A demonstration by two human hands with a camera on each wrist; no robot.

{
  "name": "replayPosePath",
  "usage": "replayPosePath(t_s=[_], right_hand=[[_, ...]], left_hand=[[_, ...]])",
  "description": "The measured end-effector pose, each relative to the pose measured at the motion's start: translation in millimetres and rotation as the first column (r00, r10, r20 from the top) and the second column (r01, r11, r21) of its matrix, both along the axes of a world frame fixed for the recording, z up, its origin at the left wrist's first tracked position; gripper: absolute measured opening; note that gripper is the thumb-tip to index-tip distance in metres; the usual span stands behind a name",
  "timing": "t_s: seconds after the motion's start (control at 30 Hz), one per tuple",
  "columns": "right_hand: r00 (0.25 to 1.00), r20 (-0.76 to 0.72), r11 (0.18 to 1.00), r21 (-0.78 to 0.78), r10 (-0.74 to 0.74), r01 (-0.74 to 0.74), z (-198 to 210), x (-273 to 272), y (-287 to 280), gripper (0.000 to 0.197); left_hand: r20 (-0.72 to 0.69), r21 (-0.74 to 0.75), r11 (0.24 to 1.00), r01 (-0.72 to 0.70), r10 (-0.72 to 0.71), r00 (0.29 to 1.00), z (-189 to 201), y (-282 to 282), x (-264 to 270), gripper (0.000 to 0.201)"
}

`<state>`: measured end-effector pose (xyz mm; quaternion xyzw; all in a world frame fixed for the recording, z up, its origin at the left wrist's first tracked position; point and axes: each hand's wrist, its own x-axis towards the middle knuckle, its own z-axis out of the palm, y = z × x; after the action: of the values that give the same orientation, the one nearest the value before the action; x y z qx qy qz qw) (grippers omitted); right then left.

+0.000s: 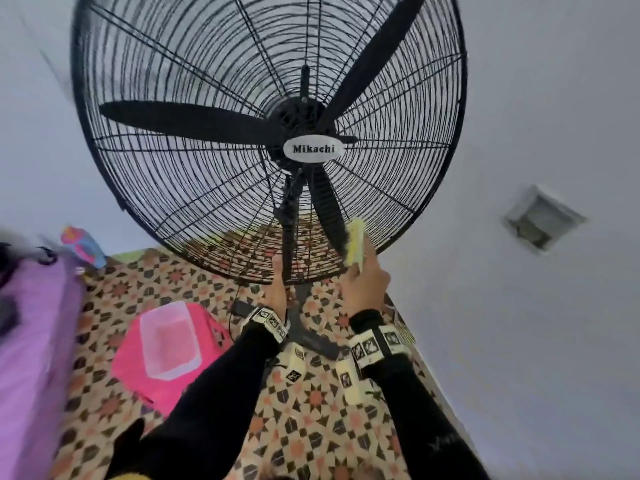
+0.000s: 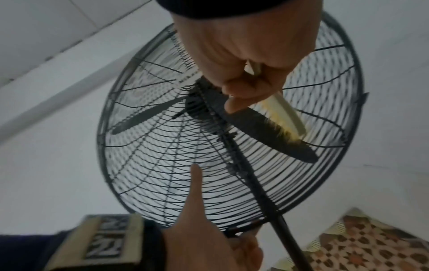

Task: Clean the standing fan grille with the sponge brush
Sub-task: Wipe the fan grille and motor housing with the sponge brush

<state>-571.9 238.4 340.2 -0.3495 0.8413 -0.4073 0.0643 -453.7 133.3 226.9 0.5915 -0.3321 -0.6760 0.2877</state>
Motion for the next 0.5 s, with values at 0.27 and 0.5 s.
replayPosePath(t_s=[0.27,0.5], right_hand=[[0.988,0.072,0.991,-0.015,0.135,-0.135,6.4,7.4,-5.8,0.071],[0.978,-0.057,0.980,0.014,0.201,-0.201,10.3,23.2,-21.8,0.058]], left_hand=[[-0.005,-0.086,0.996,0.028,-0.028,1.000,25.4,15.0,3.9,0.081],[0.002,-0.148,0.987,0.061,-0.061,0.998,26.9,16.8,3.6,0.085]])
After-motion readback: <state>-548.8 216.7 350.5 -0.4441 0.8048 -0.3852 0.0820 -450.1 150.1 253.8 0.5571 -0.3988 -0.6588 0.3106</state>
